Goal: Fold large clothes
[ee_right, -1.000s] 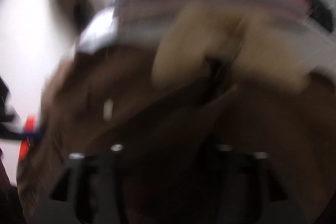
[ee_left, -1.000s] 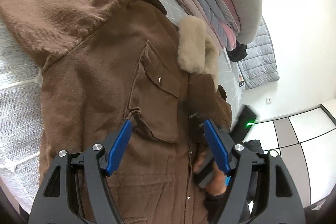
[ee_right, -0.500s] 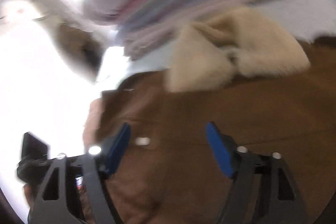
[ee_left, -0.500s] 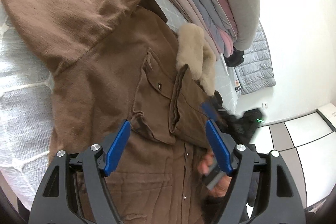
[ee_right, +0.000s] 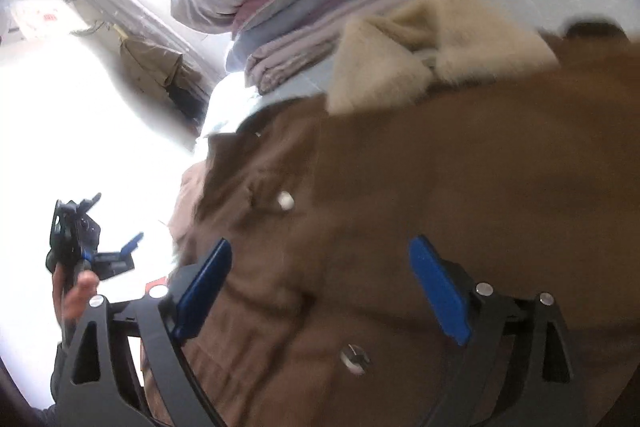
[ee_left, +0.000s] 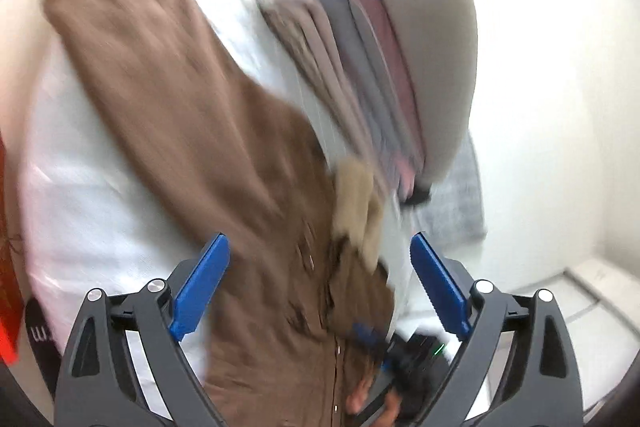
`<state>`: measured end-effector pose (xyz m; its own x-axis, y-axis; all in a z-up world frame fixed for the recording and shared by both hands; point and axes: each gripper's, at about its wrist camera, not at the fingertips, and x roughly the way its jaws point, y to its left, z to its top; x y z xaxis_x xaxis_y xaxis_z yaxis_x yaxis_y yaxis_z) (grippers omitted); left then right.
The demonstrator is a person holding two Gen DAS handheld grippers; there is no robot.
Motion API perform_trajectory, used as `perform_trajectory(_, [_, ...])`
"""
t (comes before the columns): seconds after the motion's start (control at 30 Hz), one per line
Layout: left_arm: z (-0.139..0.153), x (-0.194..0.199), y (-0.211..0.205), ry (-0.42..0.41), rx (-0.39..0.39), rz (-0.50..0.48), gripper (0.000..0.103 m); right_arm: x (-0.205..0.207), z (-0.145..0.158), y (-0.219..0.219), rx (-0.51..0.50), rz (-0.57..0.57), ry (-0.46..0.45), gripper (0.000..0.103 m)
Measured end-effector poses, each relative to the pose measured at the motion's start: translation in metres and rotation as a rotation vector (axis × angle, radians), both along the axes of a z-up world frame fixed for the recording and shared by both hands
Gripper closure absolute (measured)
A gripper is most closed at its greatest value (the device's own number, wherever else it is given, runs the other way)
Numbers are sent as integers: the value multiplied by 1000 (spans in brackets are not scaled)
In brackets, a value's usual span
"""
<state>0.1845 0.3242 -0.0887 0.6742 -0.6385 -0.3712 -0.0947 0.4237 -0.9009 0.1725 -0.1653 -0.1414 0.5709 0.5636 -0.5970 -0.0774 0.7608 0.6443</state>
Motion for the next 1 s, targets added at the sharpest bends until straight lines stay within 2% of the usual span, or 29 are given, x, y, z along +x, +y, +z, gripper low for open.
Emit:
perform_trajectory(0.07, [-10,-5,44,6,-53,76,13,-6,-11,-7,67,-32,-7,16])
perform_trajectory(0.13, [-25,-6,86,3,-105,144,12,-3,-9,-1,38,-28,-8,16])
perform_trajectory(0.23, [-73,-1,139,51,-213,235,12,-2,-7,9,-8,-21,-30,13])
perform_trajectory(0.3, [-106,9,159,92,-251,278,12,-3,-7,11,-16,-19,-37,12])
perform_trajectory(0.53, [-164,34,196,98,-317,419,12,-3,-11,8,0,-21,-46,12])
perform_trajectory(0.63, [-180,51,202,94,-344,423,12,-5,-12,6,1,-21,-47,12])
perform_trajectory(0.8, [-184,75,201,62,-359,413,14,-6,-12,6,7,-22,-49,12])
perform_trajectory(0.83, [-185,78,201,61,-362,412,28,-6,-12,6,7,-22,-50,12])
perform_trajectory(0.87, [-186,82,200,68,-361,405,47,-5,-12,6,10,-20,-51,11])
perform_trajectory(0.97, [-187,88,199,89,-303,399,80,-5,-12,7,16,-12,-56,9])
perform_trajectory(1.0, [-185,87,199,76,-288,402,85,-5,-12,7,17,-11,-57,8])
